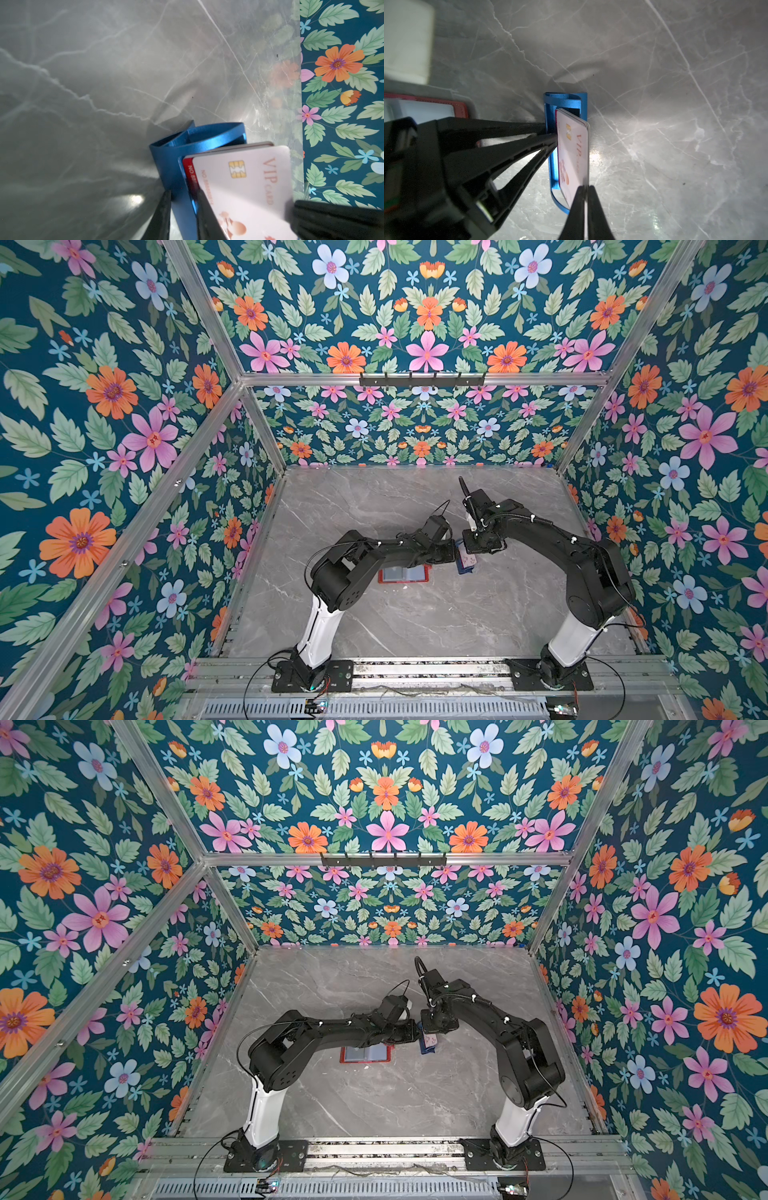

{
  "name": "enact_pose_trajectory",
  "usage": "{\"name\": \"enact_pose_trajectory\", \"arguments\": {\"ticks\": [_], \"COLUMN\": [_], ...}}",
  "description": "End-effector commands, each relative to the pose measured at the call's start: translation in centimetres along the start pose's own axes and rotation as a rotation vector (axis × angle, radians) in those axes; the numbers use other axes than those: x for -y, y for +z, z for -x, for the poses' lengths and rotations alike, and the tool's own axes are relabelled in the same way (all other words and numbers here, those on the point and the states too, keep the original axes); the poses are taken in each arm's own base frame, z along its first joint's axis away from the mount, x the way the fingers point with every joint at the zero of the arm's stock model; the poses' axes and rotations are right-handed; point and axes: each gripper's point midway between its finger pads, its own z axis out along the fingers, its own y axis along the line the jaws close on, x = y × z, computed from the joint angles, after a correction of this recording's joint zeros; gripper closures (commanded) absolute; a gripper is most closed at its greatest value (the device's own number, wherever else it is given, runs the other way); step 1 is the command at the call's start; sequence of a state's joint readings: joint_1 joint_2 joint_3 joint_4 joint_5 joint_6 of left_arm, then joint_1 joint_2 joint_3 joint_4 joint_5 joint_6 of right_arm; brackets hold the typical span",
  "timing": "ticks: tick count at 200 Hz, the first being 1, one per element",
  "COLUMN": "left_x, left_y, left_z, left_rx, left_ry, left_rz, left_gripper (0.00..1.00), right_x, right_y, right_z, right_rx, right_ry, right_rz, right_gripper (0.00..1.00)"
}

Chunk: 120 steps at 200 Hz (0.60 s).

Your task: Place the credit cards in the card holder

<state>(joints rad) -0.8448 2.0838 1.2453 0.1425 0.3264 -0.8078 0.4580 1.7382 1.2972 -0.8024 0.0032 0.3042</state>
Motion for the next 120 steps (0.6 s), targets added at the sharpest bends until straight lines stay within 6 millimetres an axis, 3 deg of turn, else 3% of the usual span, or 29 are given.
{"name": "enact_pose_trajectory", "arguments": {"ticks": [1,21,61,120], "left_x": [-1.8,-1.7,-1.7,-1.7], "left_y": [0.0,0.1,0.0,0.0], "left_z": [-1.0,-1.1,-1.0,-1.2], "left_rx": [-0.03,-0.031,-0.03,-0.032], "left_ry": [-0.01,-0.01,-0.008,-0.007], "left_rz": [0.071,0.07,0.069,0.072], "left_gripper": [0.77,0.77,0.77,0.77], "right_x": [0.1,0.0,0.0,-0.5], "right_y": [-0.3,-0.2,0.4,1.8], "right_z": [-0.2,-0.3,-0.5,-0.5], "right_rx": [-0.001,-0.003,-0.009,-0.026], "right_ry": [-0.008,-0.006,0.01,0.024], "right_rz": [-0.006,-0.004,0.005,0.029], "right_gripper": [0.92,0.9,0.71,0.67]}}
